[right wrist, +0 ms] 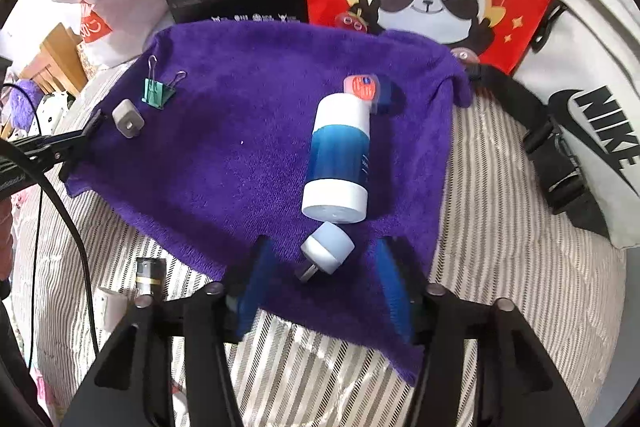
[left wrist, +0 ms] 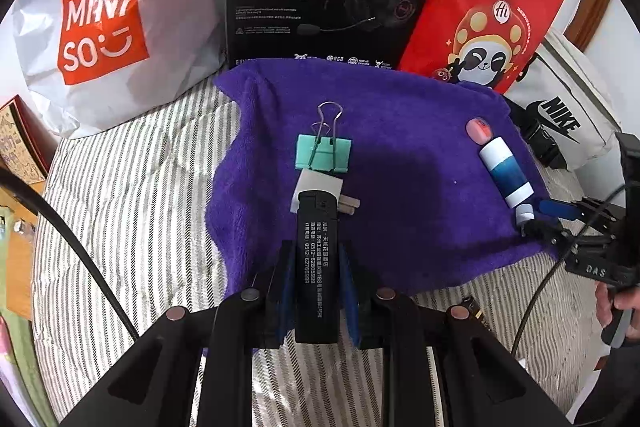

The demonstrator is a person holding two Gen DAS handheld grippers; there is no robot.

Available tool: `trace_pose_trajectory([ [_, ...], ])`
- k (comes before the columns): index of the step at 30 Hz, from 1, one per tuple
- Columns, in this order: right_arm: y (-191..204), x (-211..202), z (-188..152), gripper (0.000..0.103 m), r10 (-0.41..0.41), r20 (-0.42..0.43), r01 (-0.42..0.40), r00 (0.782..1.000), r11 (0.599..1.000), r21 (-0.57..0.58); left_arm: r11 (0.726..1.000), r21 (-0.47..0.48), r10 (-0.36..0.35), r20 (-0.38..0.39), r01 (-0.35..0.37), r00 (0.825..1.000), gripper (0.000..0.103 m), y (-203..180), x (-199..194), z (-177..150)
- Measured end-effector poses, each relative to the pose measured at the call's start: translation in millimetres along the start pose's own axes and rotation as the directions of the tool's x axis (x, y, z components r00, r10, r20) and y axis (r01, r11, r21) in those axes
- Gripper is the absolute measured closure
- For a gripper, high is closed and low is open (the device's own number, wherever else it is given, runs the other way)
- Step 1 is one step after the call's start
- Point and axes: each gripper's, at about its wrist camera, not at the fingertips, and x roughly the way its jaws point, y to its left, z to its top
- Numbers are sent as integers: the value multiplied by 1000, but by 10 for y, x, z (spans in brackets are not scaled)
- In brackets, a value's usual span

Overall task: Organize rigid objects
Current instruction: 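Lower the black power bank onto the towel and open the left gripper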

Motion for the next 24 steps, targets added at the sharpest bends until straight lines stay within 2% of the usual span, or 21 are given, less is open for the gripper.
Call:
trace_pose_trajectory([
  [8,-95,-175,-102,47,39,35,-40,999,998,43,998,52,-38,-17,39,999,82,-291,97,155],
  [16,-96,-256,-174,47,50,54,-54,997,996,77,994,90,-56,-63,61,996,82,-566,354,252],
  [24,-141,-383,-300,47,58,76,-66,995,993,103,994,109,19,-82,-10,996,82,-512,482,192],
])
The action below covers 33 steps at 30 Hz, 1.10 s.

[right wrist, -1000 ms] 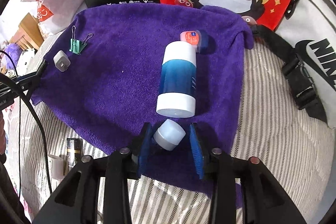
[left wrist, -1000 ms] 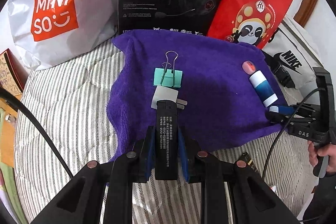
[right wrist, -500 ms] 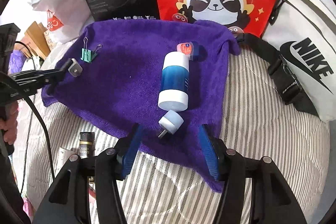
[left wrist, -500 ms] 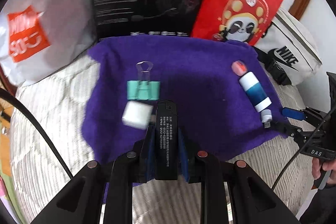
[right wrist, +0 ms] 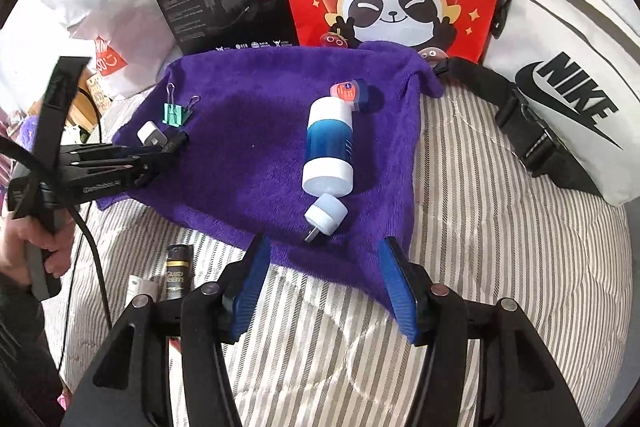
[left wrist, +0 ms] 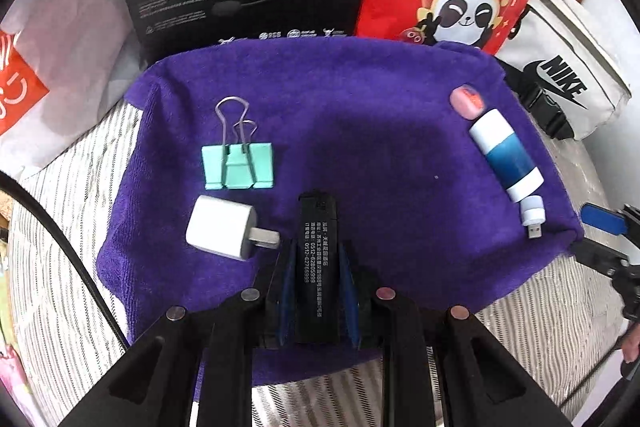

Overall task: Organize rigid objects
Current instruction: 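Lower the black power bank onto the towel and open the left gripper, then close the left gripper on the white cream jar with orange label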

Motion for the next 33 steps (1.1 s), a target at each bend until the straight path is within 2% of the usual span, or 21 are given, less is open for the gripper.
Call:
trace_pose_trajectory([
  [13,46,-229,-186,46,14,16,-14,1000,1000,21,998,50,40,-11,-39,999,81,-44,54,39],
  [15,52,-257,-236,46,12,12,-13,1000,1000,22,998,50,25,-25,-23,999,70,-47,43,38],
  [17,55,-298,-288,46,9,10,-9,1000,1000,23,999,39,16,-41,-14,999,63,-71,31,23],
  [22,87,-437,-416,46,15,23,-15,1000,999,29,1000,-7,30,-13,-30,999,63,-83,-183,-61],
  [25,119,-517,-493,46,21,32,-22,999,999,33,1000,-14,28,24,-28,999,63,-158,-442,-181],
  [28,139,-589,-561,46,22,49,-24,999,999,43,999,-38,-7,51,9,999,63,-292,-647,-414],
  [33,152,-683,-668,46,9,56,-12,998,998,55,993,-95,-71,39,75,997,63,-446,-666,-734],
])
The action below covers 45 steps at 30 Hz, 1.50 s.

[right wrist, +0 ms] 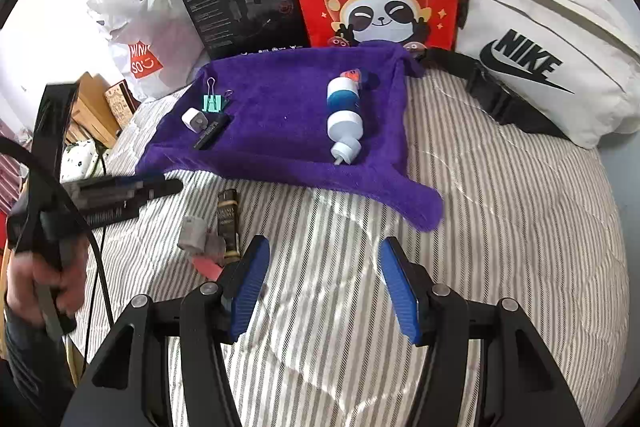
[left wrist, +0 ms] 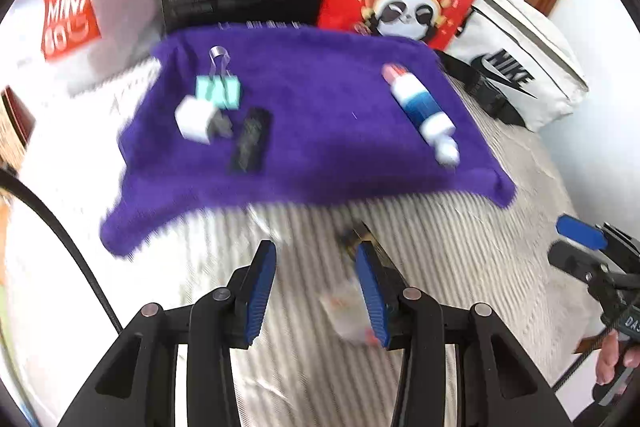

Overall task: Organize rigid objects
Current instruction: 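Close the left gripper on the white cream jar with orange label, then close the right gripper on the Grand Reserve bottle while the left holds the jar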

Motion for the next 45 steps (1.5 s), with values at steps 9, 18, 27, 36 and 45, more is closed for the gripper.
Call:
trace_pose_trajectory([
  [9,-26,-220,-206,41,-28,15,28,999,1000,1,1000,-22,14,-55,-15,998,63,-95,239,-238],
  [18,-97,-208,-306,40,-29,3,29,1000,999,18,994,33,106,-69,-104,992,63,-86,321,-265],
  [27,-60,-18,-324,40,-14,-34,15,999,1000,11,974,171,154,-28,-147,988,75,-232,333,-304],
  [36,309,290,-337,41,31,-51,-35,998,995,-96,970,132,207,-26,-202,978,75,153,157,-445],
  [45,642,620,-247,41,68,-43,-74,997,981,-180,987,26,162,-28,-161,986,75,667,-40,-632],
])
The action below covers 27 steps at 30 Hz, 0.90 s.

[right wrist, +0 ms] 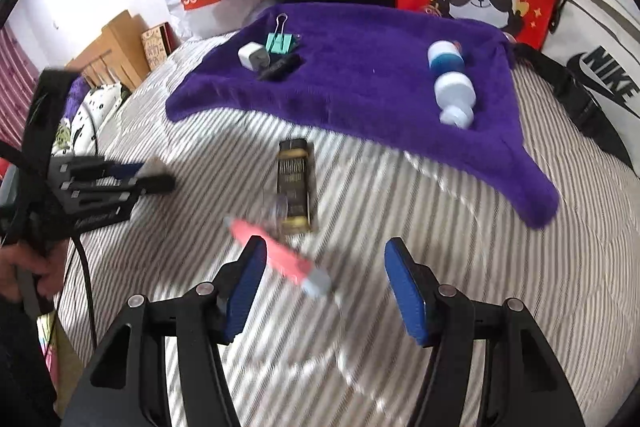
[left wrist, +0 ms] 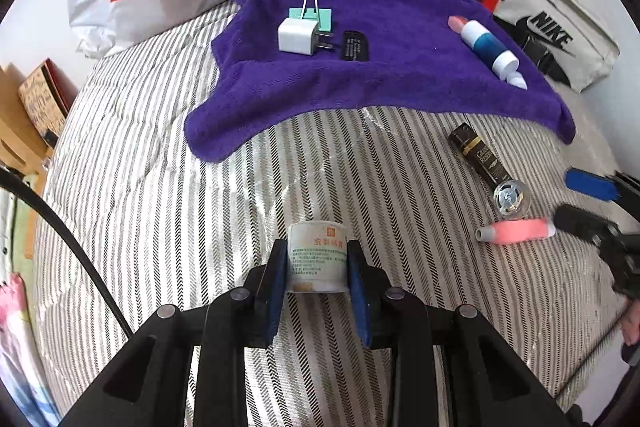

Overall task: Organize rigid objects
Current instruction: 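Close the right gripper on the Grand Reserve bottle while the left holds the jar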

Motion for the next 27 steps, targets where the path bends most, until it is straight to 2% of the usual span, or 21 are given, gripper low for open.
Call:
trace_pose_trajectory([
  [5,18,203,140,45,-73,-28,72,997,996,-43,1000,21,19,7,-19,1000,75,-59,1,-23],
  [11,36,306,180,45,-46,-41,45,998,999,-23,1000,-4,-14,14,14,1000,75,4,-31,-66],
  [18,177,456,270,45,-47,-51,44,998,998,-49,1000,-3,-16,19,16,1000,75,39,-44,-66],
  [21,244,525,282,49,-66,-51,62,996,995,-82,1000,4,-14,24,14,1000,75,32,-54,-70],
  [24,321,557,302,60,-87,-33,82,996,988,-129,1000,3,-17,28,17,999,75,24,-60,-74],
  [25,331,559,307,68,-79,-31,74,996,988,-133,1000,5,-16,29,16,999,75,14,-59,-72],
  [27,363,564,312,72,-77,-27,72,997,986,-150,1000,5,-13,34,13,999,75,6,-62,-76],
])
